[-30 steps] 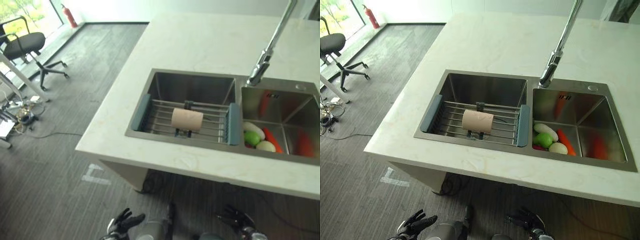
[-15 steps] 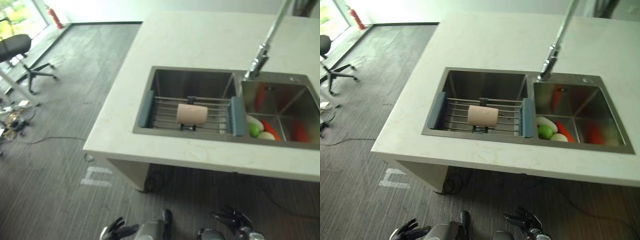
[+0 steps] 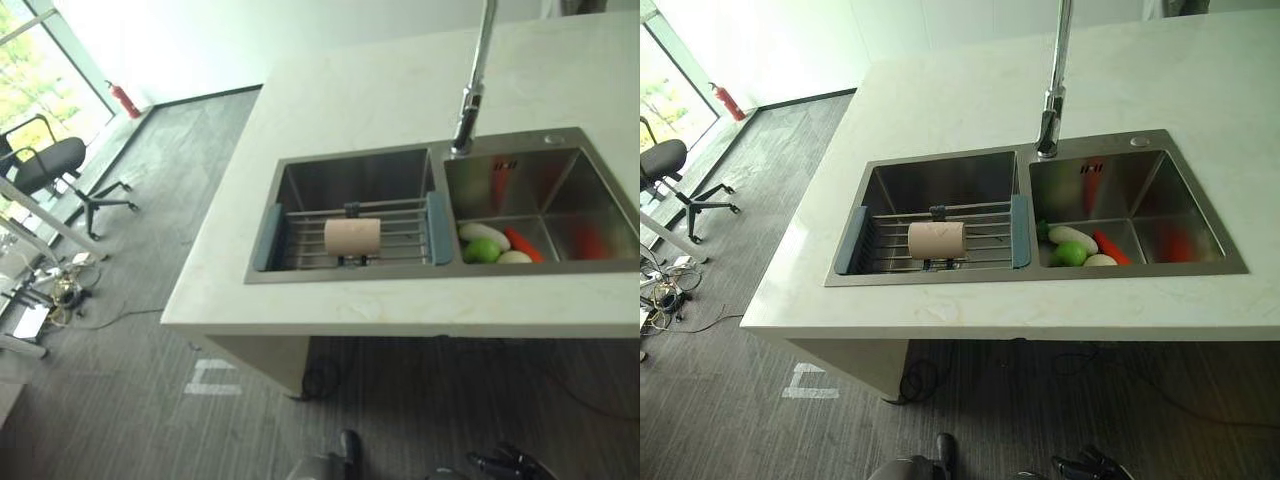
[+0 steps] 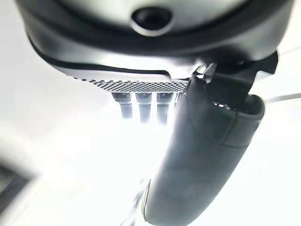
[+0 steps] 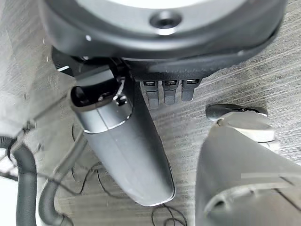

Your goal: Place the dishes in the dishwasher.

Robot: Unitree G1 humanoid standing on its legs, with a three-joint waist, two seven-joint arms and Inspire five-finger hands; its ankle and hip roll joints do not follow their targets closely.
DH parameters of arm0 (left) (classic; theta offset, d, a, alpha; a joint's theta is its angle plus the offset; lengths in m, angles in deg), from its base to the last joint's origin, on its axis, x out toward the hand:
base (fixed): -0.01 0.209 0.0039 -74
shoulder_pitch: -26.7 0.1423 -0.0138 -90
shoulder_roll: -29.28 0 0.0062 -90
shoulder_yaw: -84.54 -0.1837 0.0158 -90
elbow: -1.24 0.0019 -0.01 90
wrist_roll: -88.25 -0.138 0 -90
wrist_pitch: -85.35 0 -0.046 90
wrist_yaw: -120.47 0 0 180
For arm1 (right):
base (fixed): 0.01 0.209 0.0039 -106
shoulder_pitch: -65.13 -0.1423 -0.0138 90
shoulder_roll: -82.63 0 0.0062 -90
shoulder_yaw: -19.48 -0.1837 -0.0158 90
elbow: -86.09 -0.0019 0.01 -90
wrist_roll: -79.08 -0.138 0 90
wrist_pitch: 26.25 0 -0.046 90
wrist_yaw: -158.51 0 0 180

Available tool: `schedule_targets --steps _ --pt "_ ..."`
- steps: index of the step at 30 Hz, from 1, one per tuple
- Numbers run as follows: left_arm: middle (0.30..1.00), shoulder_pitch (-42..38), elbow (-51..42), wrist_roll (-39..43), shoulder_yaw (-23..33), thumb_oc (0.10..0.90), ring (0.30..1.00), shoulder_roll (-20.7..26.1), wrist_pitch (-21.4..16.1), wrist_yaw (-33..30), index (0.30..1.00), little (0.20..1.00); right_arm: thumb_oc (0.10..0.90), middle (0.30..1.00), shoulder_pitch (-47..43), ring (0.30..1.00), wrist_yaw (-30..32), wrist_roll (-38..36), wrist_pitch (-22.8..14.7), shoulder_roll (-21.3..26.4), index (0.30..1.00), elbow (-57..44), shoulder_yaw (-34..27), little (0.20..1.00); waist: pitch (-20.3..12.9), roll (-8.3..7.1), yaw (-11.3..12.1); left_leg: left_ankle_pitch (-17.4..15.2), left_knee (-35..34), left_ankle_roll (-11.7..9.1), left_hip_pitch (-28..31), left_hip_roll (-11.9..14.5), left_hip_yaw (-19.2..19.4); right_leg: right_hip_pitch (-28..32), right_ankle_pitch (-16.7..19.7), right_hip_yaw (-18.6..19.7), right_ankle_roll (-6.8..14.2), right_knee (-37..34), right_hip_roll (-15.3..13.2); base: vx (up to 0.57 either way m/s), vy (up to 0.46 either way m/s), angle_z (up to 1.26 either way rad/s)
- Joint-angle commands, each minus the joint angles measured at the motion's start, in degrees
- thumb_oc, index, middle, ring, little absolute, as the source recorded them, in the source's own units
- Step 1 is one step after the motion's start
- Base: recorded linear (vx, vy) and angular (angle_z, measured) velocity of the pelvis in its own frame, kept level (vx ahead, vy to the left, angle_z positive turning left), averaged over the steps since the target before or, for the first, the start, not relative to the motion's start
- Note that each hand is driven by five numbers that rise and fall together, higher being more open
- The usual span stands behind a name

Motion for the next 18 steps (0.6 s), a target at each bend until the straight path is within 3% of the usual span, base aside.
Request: schedule_targets --steps 1,2,5,6,8,12,18 --pt "0.9 -8.2 -8.2 17.0 -0.2 0.8 0.9 2.5 -1.8 19.7 0.9 0.9 0.8 0.9 -4.0 0.9 1.5 -2.7 0.0 -1.6 0.9 -1.7 0.6 0.9 0.4 -0.71 -1.9 -12.3 8.4 -0.5 1.3 -0.3 -5.1 0.7 4.6 4.2 2.6 -7.0 3.6 0.09 -0.11 0.05" --pt "0.9 -12.7 -13.9 27.5 -2.7 0.8 0.9 1.7 4.2 30.7 0.9 0.9 0.8 0.9 -3.9 0.9 2.4 -2.6 -0.2 -2.1 0.9 -1.4 0.7 0.9 0.0 -0.88 -2.3 -12.1 8.4 -0.7 1.2 -0.2 -4.9 0.5 4.9 4.3 2.7 -7.0 3.8 0.05 -0.074 0.0" --pt "0.9 -17.6 -18.0 28.5 -6.3 0.8 0.9 0.5 6.5 34.1 0.9 0.9 0.8 0.9 -3.6 0.9 2.5 -2.4 -0.2 -2.6 0.9 -0.8 0.2 0.9 -0.4 -1.1 -2.9 -12.2 8.4 -0.7 1.4 -0.1 -4.6 0.3 5.0 4.7 2.8 -7.0 4.1 0.05 -0.084 -0.18" --pt "0.9 -24.4 -22.2 26.2 -12.3 0.8 0.9 1.0 8.8 37.7 0.9 0.9 0.8 0.9 -3.2 0.9 2.0 -1.1 0.3 -2.9 0.9 0.2 -1.1 0.9 -0.8 -1.44 -4.2 -12.3 8.4 -0.8 1.7 0.2 -3.9 -0.1 5.4 5.8 3.2 -7.0 4.6 0.08 -0.125 -0.43" --pt "0.9 -30.1 -24.9 28.8 -18.2 0.8 0.9 1.4 12.9 42.2 0.9 0.9 0.8 0.9 -2.7 0.9 1.9 -0.9 0.6 -3.0 0.9 0.7 -1.6 0.9 -0.7 -1.57 -5.3 -12.3 8.4 -0.9 1.9 0.5 -3.2 -0.6 5.8 6.8 3.4 -7.0 5.0 0.07 -0.124 -0.3" --pt "0.9 -37.8 -26.9 27.6 -27.3 0.8 0.9 0.4 17.3 47.1 0.9 0.9 0.8 0.9 -1.8 0.9 1.3 -0.6 0.4 -3.0 0.9 1.2 -2.5 0.9 -0.4 -1.8 -7.1 -12.4 8.4 -1.1 1.9 1.0 -2.0 -1.7 6.5 8.5 3.8 -7.0 5.6 0.04 -0.064 -0.34" --pt "0.9 -44.7 -26.5 22.8 -37.0 0.8 0.9 -0.5 20.5 48.8 0.9 0.9 0.8 0.9 -1.0 0.9 1.3 -0.9 -0.1 -2.7 0.9 0.4 -2.1 0.9 0.3 -1.81 -9.1 -11.9 8.4 -1.4 1.2 1.3 -0.9 -3.8 7.4 10.5 4.0 -7.0 6.2 0.01 -0.033 -0.18"
